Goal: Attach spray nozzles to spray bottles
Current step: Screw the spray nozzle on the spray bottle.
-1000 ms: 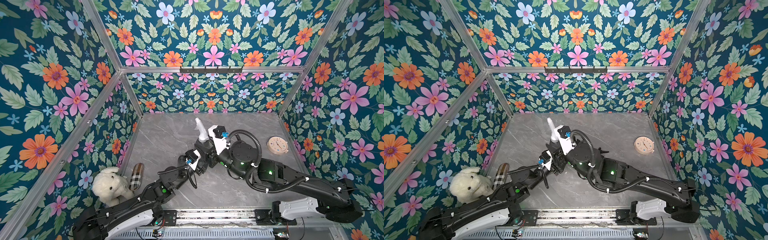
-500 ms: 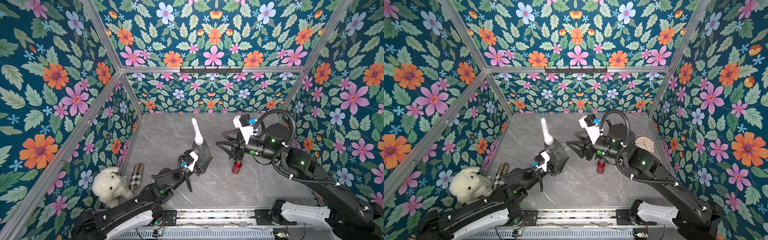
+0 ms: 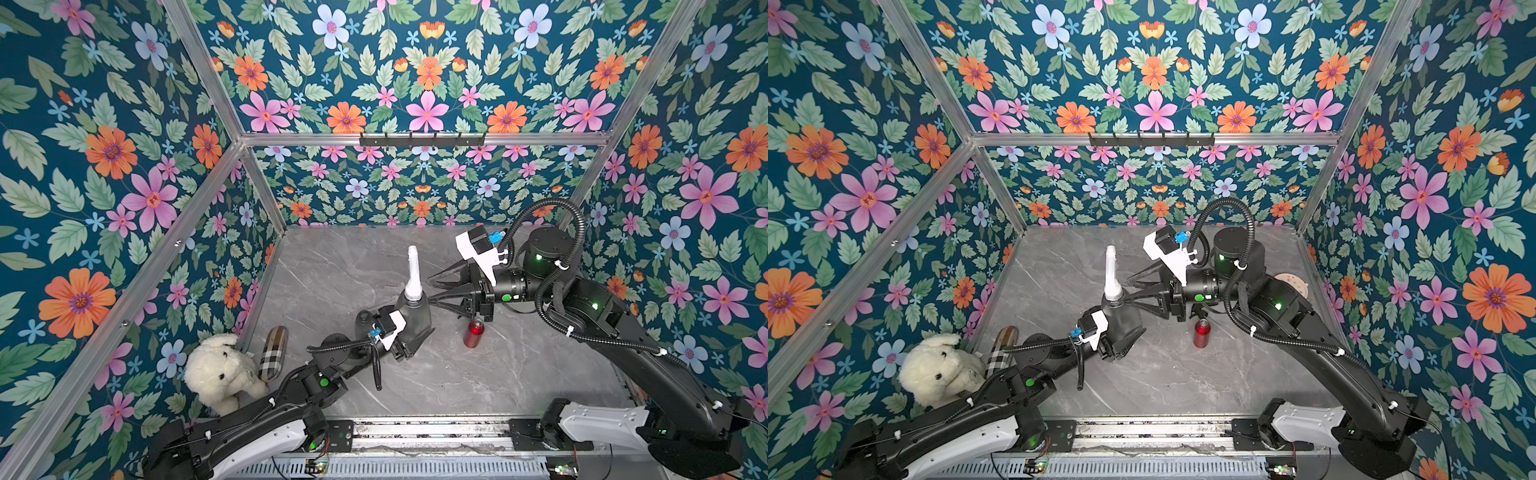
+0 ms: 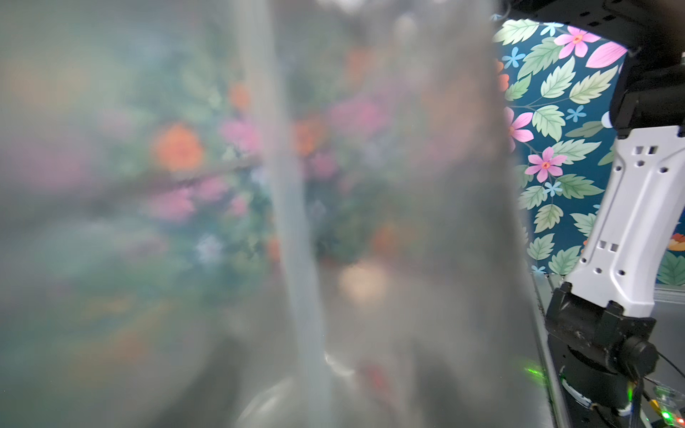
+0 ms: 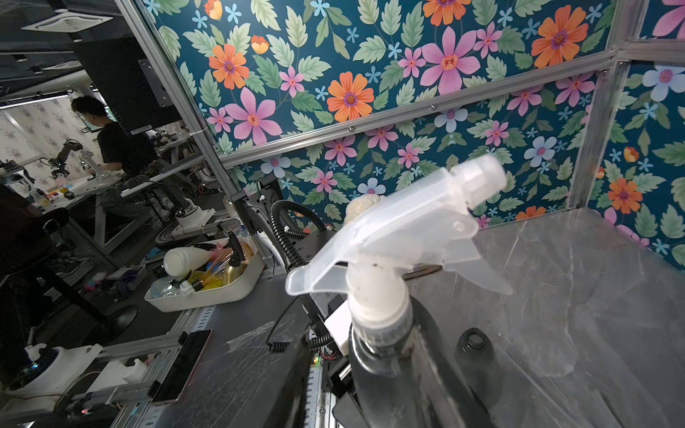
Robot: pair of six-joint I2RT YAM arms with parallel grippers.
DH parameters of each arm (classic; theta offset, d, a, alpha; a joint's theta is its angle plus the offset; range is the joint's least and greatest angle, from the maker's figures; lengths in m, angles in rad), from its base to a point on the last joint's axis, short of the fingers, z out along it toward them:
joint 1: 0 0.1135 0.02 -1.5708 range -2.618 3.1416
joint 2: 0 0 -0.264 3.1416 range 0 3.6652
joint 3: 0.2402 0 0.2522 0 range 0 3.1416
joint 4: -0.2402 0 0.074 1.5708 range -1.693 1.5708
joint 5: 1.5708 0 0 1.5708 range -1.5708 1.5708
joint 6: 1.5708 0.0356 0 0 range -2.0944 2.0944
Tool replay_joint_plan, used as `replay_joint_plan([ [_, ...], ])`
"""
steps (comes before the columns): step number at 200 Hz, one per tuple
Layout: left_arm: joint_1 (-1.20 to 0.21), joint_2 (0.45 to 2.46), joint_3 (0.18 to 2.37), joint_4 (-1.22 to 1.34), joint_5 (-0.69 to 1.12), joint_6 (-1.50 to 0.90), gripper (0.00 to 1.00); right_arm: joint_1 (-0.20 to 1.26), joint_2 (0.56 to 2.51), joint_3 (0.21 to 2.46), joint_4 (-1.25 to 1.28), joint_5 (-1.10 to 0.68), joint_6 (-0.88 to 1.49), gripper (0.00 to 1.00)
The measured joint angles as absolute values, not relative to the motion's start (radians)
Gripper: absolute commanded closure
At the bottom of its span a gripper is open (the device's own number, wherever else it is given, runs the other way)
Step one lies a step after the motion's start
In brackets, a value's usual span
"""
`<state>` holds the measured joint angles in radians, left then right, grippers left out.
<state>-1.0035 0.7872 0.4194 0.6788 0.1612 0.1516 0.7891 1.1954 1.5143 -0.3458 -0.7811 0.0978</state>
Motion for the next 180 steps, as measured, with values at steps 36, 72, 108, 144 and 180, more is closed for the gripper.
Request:
replay_joint_plan([
  [36,-1.003,0.789,0.42,0.679,0.181,0.152,1.0,0.789,1.219,1.532,-0.347,-0.782,0.089,0.52],
  [72,-1.003,0.791,0.421,0.677,0.189,0.152,1.0,0.791,1.239,1.55,-0.357,-0.785,0.073,0.48],
  [108,-1.003,0.795,0.422,0.677,0.196,0.152,1.0,0.812,1.258,1.567,-0.384,-0.781,0.053,0.48],
  [144,-1.003,0.801,0.422,0.677,0.201,0.152,1.0,0.844,1.275,1.588,-0.41,-0.755,0.023,0.5],
  [180,-1.003,0.801,0.423,0.677,0.206,0.152,1.0,0.854,1.282,1.59,-0.422,-0.727,0.015,0.65],
])
